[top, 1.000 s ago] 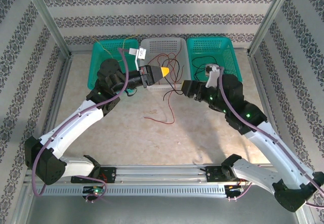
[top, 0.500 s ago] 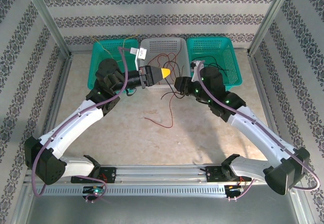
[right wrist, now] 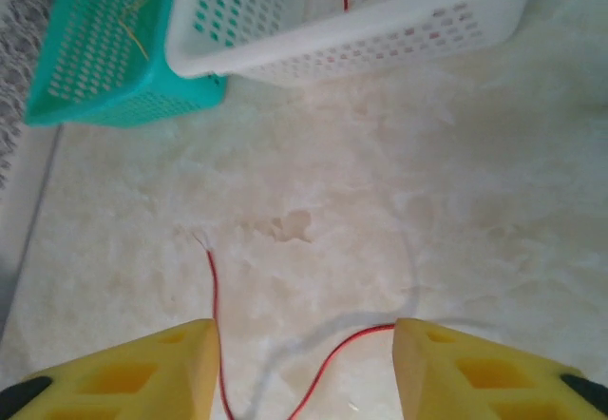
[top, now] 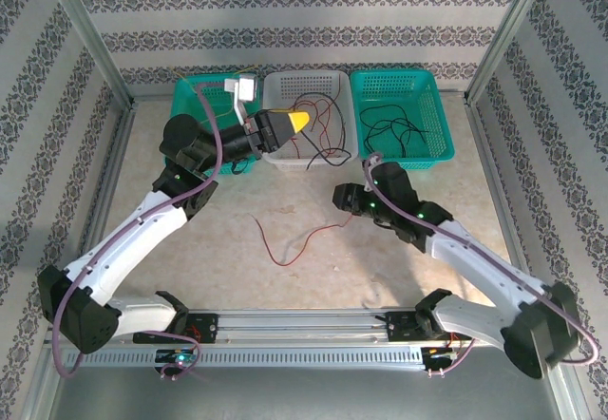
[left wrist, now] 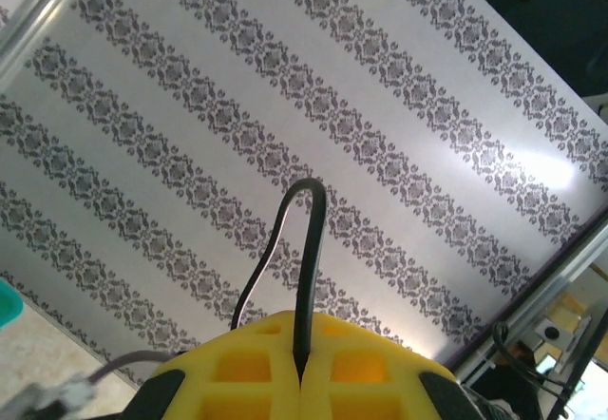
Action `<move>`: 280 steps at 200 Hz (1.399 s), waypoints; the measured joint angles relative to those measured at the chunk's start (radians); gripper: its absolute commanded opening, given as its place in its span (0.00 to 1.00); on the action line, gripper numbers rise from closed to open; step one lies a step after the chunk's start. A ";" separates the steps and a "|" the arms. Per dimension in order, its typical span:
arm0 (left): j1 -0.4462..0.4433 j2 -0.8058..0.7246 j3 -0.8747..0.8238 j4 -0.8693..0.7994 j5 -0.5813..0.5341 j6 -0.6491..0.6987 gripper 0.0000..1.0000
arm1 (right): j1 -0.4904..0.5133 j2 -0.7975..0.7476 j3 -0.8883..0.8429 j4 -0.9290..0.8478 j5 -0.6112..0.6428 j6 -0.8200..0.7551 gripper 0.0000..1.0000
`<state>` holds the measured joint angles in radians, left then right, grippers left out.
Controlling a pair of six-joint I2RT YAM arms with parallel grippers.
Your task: Untangle the cables
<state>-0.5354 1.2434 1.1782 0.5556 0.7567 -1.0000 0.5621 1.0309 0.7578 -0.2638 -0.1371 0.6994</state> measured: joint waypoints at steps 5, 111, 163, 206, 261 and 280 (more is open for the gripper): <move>0.001 -0.005 -0.011 0.010 -0.015 -0.003 0.00 | 0.004 -0.033 0.000 -0.007 0.009 0.005 0.63; 0.001 0.042 -0.138 0.262 -0.235 -0.183 0.00 | 0.208 -0.139 0.203 -0.010 0.133 -0.023 0.83; 0.001 -0.023 -0.111 -0.011 -0.282 -0.084 0.00 | 0.226 -0.084 0.422 -0.123 0.211 -0.178 0.77; 0.001 -0.029 -0.034 -0.211 -0.282 -0.012 0.00 | 0.228 -0.009 0.591 -0.264 0.199 -0.314 0.68; 0.001 -0.006 -0.008 -0.306 -0.245 0.032 0.00 | 0.228 0.168 0.684 -0.335 0.134 -0.395 0.54; 0.001 -0.006 -0.001 -0.311 -0.237 0.037 0.00 | 0.228 0.182 0.684 -0.351 0.120 -0.401 0.39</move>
<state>-0.5343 1.2377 1.1770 0.2451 0.5198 -0.9634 0.7902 1.2125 1.4414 -0.6147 -0.0170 0.2981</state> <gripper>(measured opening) 0.040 0.471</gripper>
